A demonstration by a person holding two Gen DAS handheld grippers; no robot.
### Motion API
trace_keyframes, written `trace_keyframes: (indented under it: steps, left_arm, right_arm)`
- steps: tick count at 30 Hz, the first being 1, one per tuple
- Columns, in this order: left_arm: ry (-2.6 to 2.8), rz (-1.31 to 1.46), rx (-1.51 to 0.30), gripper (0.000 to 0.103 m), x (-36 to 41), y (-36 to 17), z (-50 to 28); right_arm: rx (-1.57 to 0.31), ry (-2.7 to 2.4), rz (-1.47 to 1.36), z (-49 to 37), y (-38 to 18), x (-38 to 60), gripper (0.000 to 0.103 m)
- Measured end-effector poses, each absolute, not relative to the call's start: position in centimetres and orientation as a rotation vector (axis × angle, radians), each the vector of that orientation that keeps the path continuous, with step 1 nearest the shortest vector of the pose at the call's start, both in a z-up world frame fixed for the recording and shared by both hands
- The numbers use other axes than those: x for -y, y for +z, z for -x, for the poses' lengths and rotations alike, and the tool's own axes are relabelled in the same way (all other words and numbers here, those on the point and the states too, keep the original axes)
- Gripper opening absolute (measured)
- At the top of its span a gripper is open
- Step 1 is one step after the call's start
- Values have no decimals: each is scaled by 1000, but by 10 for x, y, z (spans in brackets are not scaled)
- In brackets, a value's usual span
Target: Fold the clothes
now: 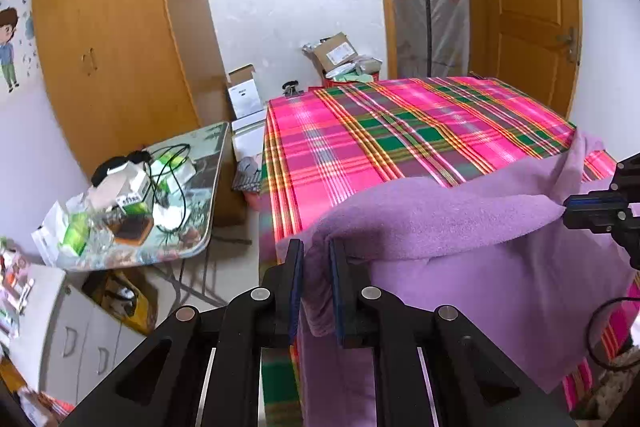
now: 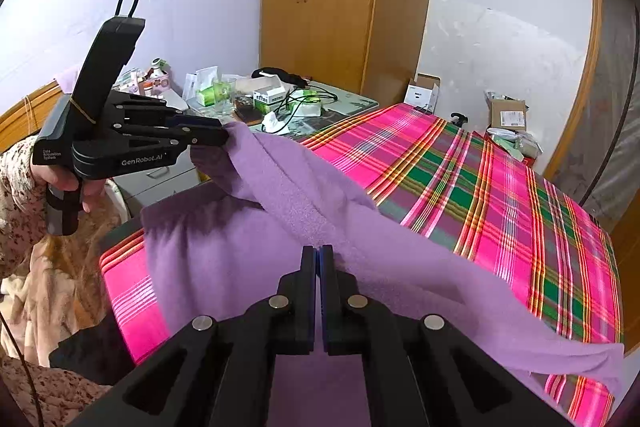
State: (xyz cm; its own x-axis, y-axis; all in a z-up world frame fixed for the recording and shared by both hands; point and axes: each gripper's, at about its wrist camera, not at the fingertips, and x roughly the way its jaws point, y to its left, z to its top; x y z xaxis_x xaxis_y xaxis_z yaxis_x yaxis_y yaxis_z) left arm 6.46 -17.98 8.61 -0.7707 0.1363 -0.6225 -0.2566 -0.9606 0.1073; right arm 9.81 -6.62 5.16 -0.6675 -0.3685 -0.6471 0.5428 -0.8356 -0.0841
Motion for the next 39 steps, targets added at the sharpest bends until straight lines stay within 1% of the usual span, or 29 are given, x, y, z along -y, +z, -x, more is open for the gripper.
trace_keyframes:
  steps: [2,6,12,13,17,20,21,22,26,28,30,33,34,35,36,37,39]
  left_arm:
    - [2767,945,-283,13,179,85,-74]
    - [2774,948,-272,13,180,81,-86]
    - [2768,974,-229,13,182,69,-97]
    - [2767,978,-223,13,182,67,-99]
    - [2769,987,-184,13,182,59,-107]
    - [2768,983,-160,13,182,55,-114]
    - [2769,984,-154,13,183,53,-116]
    - [2770,988,-146,13,183,51,-117]
    - [2752,1029,-88,14,187,44,-120]
    - [2752,1041,-69,15,188,43,-126]
    - [2757,1048,-53,15,190,45,-131]
    - [2746,1064,82,16,201,47,-141]
    - [2735,1072,137,17,205,47,-143]
    - [2716,1087,230,20,211,47,-142]
    - [2691,1104,334,25,219,46,-141]
    - [2676,1118,405,28,223,46,-139]
    - [2604,1151,573,28,230,42,-132]
  right_arm:
    - [-356,-2434,-860,-109,52,67,0]
    - [-404,-2425,-823,-128,51,73,0]
    - [-378,-2458,-867,-123,41,60,0]
    - [-369,-2467,-879,-121,39,56,1]
    - [-223,-2494,-986,-106,27,33,2]
    - [-133,-2534,-1022,-99,19,16,11]
    - [-99,-2537,-1037,-97,17,10,18]
    - [-60,-2536,-1055,-94,14,5,21]
    - [185,-2526,-1117,-87,4,-26,22]
    - [292,-2519,-1133,-84,2,-40,32]
    - [352,-2513,-1138,-83,3,-50,37]
    - [420,-2523,-1165,-79,2,-61,39]
    - [434,-2530,-1177,-78,1,-64,42]
    - [463,-2532,-1187,-76,-1,-67,44]
    - [496,-2533,-1195,-74,-4,-70,48]
    - [530,-2534,-1204,-72,-7,-74,49]
    - [590,-2531,-1224,-68,-12,-79,49]
